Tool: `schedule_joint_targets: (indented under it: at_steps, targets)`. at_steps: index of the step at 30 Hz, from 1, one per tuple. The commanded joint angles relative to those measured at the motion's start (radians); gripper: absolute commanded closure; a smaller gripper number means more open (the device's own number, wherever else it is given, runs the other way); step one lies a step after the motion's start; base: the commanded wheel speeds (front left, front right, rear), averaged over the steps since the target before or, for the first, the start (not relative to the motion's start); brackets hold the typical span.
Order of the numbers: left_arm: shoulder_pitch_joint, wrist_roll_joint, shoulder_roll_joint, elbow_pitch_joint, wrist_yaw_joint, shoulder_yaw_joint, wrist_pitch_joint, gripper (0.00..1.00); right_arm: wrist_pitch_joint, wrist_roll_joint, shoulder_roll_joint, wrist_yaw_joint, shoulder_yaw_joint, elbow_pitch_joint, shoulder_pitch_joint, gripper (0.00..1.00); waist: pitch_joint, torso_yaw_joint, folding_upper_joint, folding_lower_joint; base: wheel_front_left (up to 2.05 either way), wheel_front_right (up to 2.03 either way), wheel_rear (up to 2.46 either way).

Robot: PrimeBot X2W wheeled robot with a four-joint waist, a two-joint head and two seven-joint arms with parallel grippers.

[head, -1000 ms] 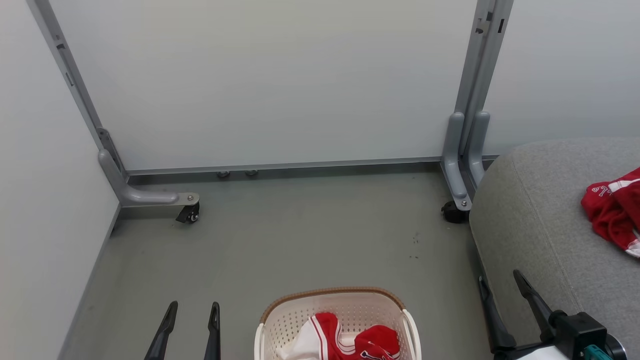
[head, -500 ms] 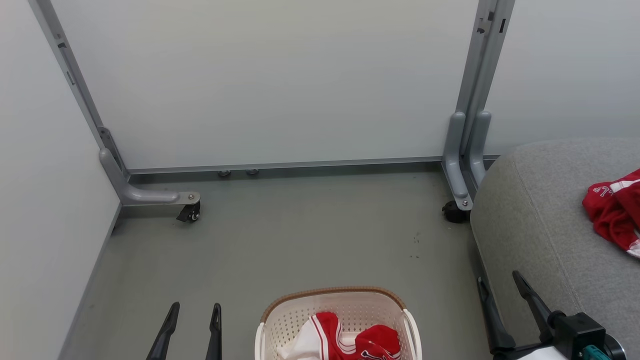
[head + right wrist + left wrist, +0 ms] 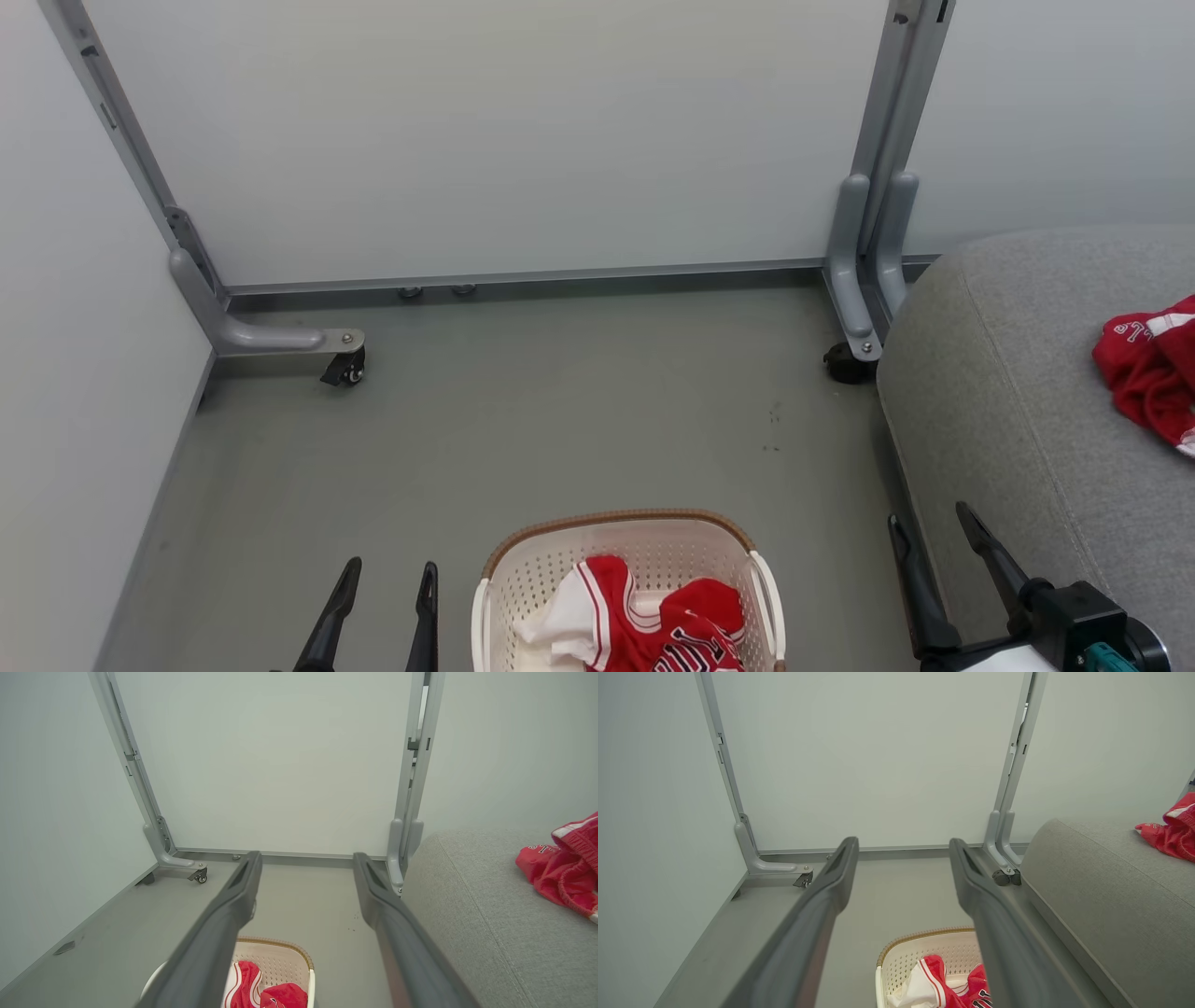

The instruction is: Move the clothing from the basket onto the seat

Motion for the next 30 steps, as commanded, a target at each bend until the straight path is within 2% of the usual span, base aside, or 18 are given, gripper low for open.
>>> schedule_joint_targets:
  at_steps: [1, 6, 14, 23, 30]
  targets:
    - [-0.022, -0.001, 0.000, 0.008, -0.007, -0.006, 0.001, 0.00, 0.000, -0.007, -0.005, -0.002, -0.004, -0.005, -0.006, 0.00, 0.032, -0.003, 0.0000, 0.0001, 0.00, 0.00, 0.00]
    - [-0.074, 0.019, 0.000, 0.033, -0.015, -0.033, 0.001, 0.00, 0.000, -0.021, -0.012, -0.002, -0.007, -0.017, -0.032, 0.00, 0.111, -0.005, 0.0000, 0.0001, 0.00, 0.00, 0.00]
    - [-0.296, 0.034, 0.043, 0.114, -0.025, -0.119, 0.001, 0.00, 0.000, -0.051, -0.016, -0.002, -0.022, -0.060, -0.171, 0.00, 0.371, -0.007, 0.0000, 0.0001, 0.00, 0.00, 0.00]
    - [-0.661, -0.007, 0.185, 0.278, -0.025, -0.411, 0.001, 0.00, 0.000, -0.096, -0.018, -0.002, -0.052, -0.095, -0.317, 0.00, 0.626, -0.002, 0.0000, 0.0001, 0.00, 0.00, 0.00]
    - [-0.920, -0.008, 0.225, 0.451, -0.025, -0.603, 0.001, 0.00, 0.000, -0.108, -0.019, -0.002, -0.073, -0.122, -0.421, 0.00, 0.794, -0.030, 0.0000, 0.0001, 0.00, 0.00, 0.00]
